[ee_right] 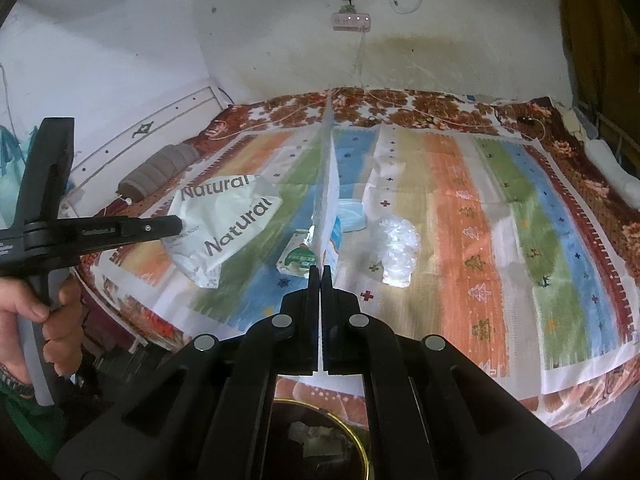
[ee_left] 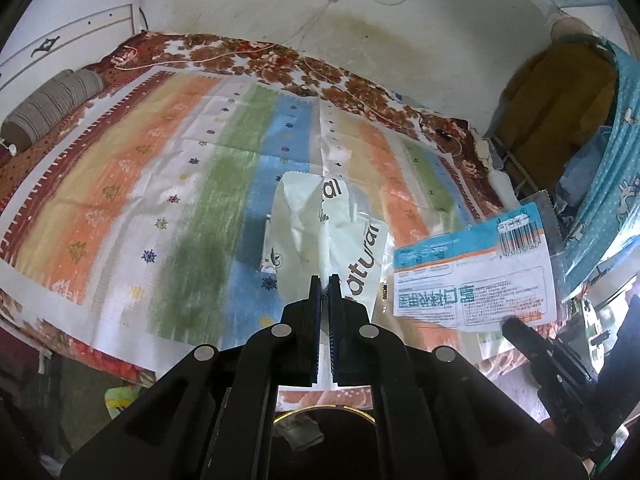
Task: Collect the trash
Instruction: 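Carry the white bag and blue-printed packet back over the bin with both tools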
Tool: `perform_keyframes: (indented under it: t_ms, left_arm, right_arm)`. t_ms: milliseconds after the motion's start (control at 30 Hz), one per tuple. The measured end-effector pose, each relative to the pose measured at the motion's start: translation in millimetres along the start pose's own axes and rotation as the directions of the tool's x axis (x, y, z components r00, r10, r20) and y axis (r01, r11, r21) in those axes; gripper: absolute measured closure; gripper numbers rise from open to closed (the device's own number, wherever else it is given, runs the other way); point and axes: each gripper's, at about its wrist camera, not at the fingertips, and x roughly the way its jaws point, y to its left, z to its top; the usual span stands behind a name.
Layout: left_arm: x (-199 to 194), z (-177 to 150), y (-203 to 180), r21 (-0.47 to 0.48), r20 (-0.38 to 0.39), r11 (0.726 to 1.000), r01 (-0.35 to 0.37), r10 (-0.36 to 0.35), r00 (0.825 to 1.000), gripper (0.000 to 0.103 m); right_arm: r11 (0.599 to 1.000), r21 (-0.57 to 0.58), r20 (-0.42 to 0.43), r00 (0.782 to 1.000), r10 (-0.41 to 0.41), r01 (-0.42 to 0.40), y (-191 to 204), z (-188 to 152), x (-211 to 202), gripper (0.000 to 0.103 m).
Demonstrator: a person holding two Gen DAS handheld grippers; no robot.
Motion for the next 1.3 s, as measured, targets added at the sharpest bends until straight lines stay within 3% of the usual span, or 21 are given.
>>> perform_keyframes:
  t_ms: [733,933,1300]
  left_arm:
    - [-33,-53,-29,0.075,0.024,0.995,0.071,-0.073,0.997,0.1]
    - [-40,-71,-34,0.092,0.019,0.992,0.083,-0.085,0.996,0.1]
    - [-56,-117,-37,0.125,0.008,0.988,0.085,-0.087,0.996,0.1]
  right_arm:
    - [0.999,-0.001,0.016,0.999,0.049,-0.049,8,-57,-61,0.103]
    - [0.998,0.001,0.064,0.996,0.061,-0.061,12,-72,-80,0.103]
    - [0.997,0.011,0.022,0.997,0.074,-0.075,18,-109,-93,0.103]
